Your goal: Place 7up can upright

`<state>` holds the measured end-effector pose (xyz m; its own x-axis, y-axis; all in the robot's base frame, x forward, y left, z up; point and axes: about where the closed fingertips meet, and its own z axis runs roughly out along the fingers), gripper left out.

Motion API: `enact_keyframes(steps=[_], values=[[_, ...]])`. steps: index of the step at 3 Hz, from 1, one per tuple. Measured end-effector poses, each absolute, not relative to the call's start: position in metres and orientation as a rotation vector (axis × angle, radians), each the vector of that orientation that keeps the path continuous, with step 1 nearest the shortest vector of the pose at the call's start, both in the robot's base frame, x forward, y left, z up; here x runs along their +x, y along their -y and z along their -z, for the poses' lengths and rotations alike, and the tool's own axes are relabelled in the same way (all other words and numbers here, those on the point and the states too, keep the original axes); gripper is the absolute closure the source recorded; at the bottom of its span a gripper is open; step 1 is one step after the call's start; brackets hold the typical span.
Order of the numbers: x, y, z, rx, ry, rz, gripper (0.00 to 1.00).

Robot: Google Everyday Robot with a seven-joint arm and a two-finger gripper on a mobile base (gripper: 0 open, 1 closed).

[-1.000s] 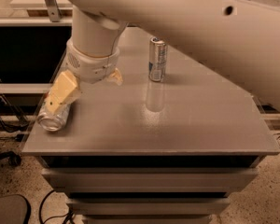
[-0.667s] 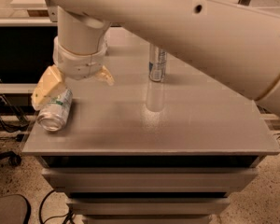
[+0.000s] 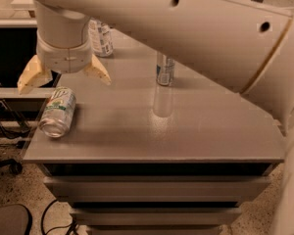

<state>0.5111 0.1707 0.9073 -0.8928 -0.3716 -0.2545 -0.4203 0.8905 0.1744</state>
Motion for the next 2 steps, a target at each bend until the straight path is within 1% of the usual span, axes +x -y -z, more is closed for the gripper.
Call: enact_keyframes(steps=[1, 2], values=[[0.5110, -0.1722, -0.9072, -0.535, -2.859, -0.338, 0.00], [0.5112, -0.1793, -0.9016, -0.485, -2.884, -0.296, 0.00]])
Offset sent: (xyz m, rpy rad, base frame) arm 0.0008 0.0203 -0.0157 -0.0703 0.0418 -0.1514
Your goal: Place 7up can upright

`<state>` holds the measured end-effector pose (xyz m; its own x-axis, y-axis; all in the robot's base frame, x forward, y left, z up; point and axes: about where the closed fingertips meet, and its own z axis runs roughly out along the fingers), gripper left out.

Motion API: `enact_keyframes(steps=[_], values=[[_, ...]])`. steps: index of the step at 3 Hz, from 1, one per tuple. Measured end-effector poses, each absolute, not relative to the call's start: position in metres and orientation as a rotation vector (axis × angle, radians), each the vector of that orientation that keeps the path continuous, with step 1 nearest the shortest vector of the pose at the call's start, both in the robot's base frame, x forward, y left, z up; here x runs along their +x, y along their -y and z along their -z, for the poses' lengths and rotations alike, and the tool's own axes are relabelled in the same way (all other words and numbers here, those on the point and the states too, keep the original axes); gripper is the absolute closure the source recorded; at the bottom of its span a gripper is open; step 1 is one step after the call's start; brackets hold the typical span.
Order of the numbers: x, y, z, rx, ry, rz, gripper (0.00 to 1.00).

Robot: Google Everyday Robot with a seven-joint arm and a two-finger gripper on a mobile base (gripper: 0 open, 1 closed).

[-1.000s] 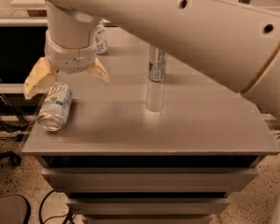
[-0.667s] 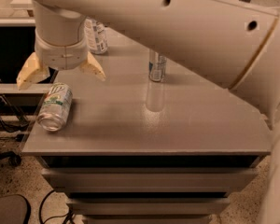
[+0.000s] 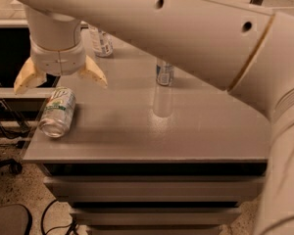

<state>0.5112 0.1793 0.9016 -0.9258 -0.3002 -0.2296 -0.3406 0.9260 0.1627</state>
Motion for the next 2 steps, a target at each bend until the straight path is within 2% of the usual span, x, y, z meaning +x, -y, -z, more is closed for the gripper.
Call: enact_keyframes(steps=[2], values=[[0.5206, -0.1931, -0.8939, -0.315, -2.942, -0.226, 0.00]])
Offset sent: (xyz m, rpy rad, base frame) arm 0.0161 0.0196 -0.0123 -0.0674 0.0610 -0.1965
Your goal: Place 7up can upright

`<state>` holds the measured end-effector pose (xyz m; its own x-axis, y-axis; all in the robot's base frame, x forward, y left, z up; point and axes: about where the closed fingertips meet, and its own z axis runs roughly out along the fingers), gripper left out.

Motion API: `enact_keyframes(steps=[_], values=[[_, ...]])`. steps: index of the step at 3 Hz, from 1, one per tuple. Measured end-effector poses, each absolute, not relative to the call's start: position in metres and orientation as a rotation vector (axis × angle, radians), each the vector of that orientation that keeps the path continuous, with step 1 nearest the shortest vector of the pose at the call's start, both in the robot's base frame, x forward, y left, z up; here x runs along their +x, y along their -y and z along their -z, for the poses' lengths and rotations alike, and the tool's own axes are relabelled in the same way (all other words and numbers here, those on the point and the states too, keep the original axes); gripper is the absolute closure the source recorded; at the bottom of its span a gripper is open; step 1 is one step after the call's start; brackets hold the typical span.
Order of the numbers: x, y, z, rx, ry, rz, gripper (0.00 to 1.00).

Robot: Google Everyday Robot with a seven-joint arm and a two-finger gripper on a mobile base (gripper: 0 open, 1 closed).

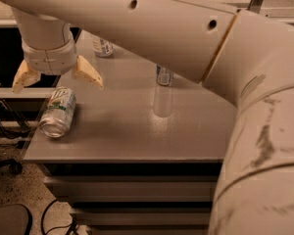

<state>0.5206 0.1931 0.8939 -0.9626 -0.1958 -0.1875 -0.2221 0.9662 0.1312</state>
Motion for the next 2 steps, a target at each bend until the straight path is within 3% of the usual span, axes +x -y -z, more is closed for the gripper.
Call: enact_keyframes(steps=[2], values=[[0.528, -0.206, -0.878, -0.233, -2.991, -0.230, 0.00]])
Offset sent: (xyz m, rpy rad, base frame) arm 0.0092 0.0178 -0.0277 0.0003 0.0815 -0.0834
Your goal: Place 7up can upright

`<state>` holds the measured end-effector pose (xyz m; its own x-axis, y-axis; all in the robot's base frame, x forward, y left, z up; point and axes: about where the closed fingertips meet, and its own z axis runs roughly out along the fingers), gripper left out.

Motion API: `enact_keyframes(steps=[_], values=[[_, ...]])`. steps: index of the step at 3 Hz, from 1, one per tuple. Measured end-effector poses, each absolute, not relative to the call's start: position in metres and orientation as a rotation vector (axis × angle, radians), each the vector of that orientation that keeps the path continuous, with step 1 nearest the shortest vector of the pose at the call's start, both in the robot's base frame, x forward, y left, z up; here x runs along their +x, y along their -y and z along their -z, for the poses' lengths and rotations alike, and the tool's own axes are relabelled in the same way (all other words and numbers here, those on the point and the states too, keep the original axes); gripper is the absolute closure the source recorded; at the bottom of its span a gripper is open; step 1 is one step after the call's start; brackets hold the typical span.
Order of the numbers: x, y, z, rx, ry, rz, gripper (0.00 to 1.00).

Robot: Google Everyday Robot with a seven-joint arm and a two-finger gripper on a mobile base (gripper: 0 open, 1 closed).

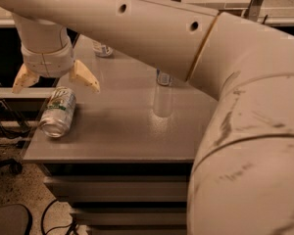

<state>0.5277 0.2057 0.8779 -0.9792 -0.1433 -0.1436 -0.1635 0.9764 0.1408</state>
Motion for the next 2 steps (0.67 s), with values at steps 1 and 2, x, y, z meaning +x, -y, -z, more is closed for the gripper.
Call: enact_keyframes(steps=[1, 2], values=[[0.528, -0.209, -0.866, -0.218, -3.015, -0.247, 0.00], [0.528, -0.211, -0.854, -0.211, -3.042, -0.266, 0.00]])
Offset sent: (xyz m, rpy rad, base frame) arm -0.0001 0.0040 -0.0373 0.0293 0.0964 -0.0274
